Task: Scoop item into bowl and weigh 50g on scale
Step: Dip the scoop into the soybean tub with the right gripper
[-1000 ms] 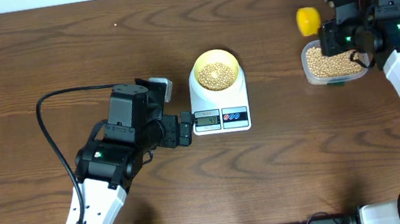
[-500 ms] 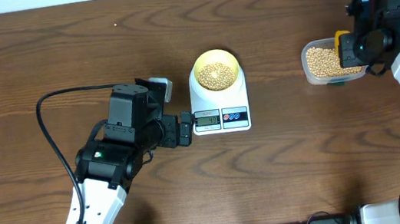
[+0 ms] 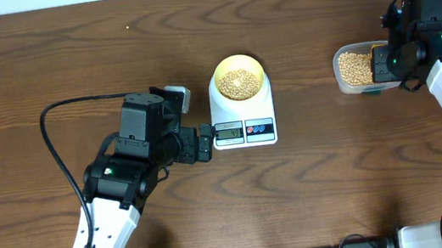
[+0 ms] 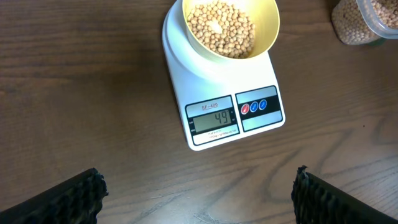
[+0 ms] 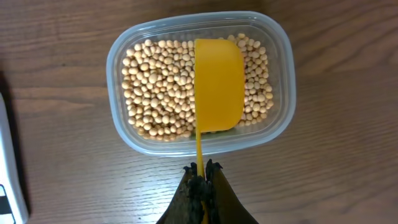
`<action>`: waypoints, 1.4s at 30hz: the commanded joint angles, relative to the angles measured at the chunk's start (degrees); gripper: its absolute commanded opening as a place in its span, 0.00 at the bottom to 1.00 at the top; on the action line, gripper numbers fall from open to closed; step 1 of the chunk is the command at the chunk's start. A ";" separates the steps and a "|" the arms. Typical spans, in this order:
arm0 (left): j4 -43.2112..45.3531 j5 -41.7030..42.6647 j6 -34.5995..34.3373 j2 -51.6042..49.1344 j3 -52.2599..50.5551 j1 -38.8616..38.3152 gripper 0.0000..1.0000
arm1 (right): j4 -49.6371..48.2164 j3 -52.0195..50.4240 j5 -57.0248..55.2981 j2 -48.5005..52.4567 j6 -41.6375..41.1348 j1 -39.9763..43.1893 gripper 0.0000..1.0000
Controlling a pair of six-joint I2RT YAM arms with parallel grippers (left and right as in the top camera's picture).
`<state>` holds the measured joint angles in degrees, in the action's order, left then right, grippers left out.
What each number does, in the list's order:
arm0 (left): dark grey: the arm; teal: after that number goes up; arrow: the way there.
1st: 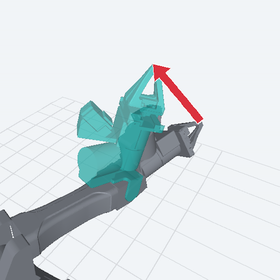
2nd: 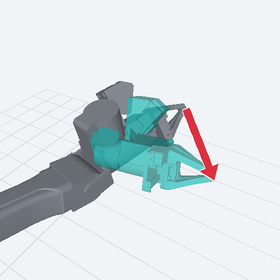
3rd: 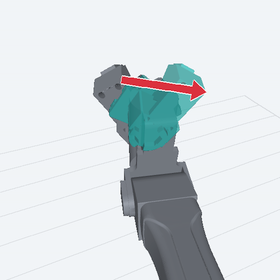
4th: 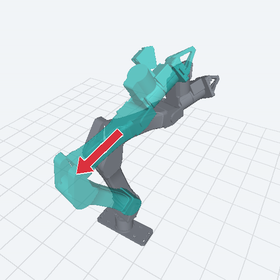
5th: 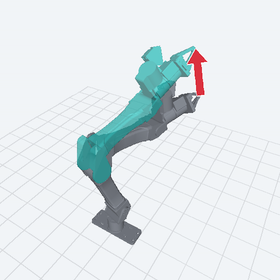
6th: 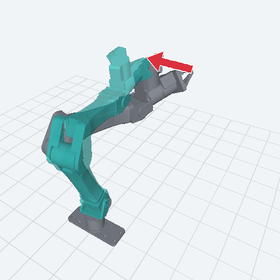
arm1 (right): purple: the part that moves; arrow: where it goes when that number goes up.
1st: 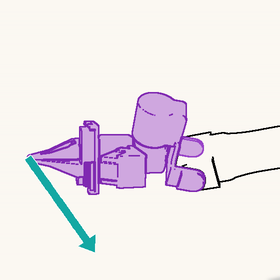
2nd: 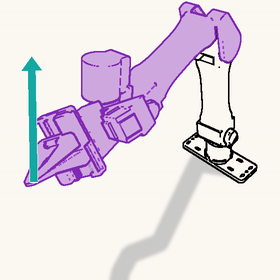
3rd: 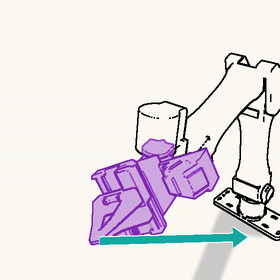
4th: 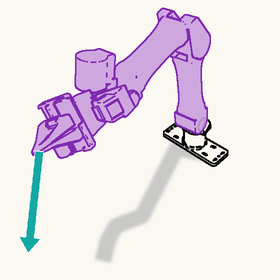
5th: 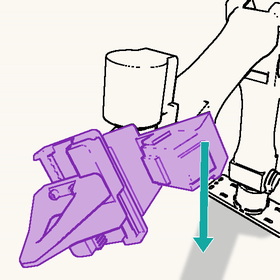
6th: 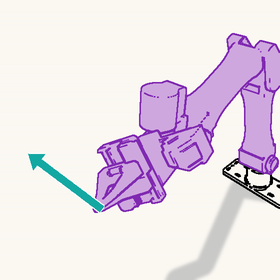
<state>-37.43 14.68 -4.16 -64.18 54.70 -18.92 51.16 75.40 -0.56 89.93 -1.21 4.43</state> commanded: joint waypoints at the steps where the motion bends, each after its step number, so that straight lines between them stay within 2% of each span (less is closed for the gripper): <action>1: 0.00 -0.39 0.94 0.22 -0.15 -0.02 0.98 | -0.22 -0.87 1.14 -0.63 -1.57 0.09 0.01; 6: 0.00 -0.39 0.94 0.22 -0.15 -0.02 0.98 | -2.16 -4.09 1.18 -0.63 -1.88 0.09 0.01; 12: 0.00 -0.39 0.94 0.22 -0.15 -0.02 0.98 | -3.21 -4.92 1.73 -0.63 -8.09 0.09 0.01; 26: 0.02 -0.39 0.94 0.22 -0.15 -0.02 0.98 | -4.39 -4.92 8.50 -0.63 -8.24 0.28 0.01; 42: 0.00 -0.39 0.94 0.22 -0.15 -0.02 0.98 | -4.31 -4.92 18.36 -0.63 -12.83 5.81 0.01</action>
<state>-37.43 14.68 -4.16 -64.18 54.70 -18.92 46.87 70.65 15.07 89.93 -11.79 9.13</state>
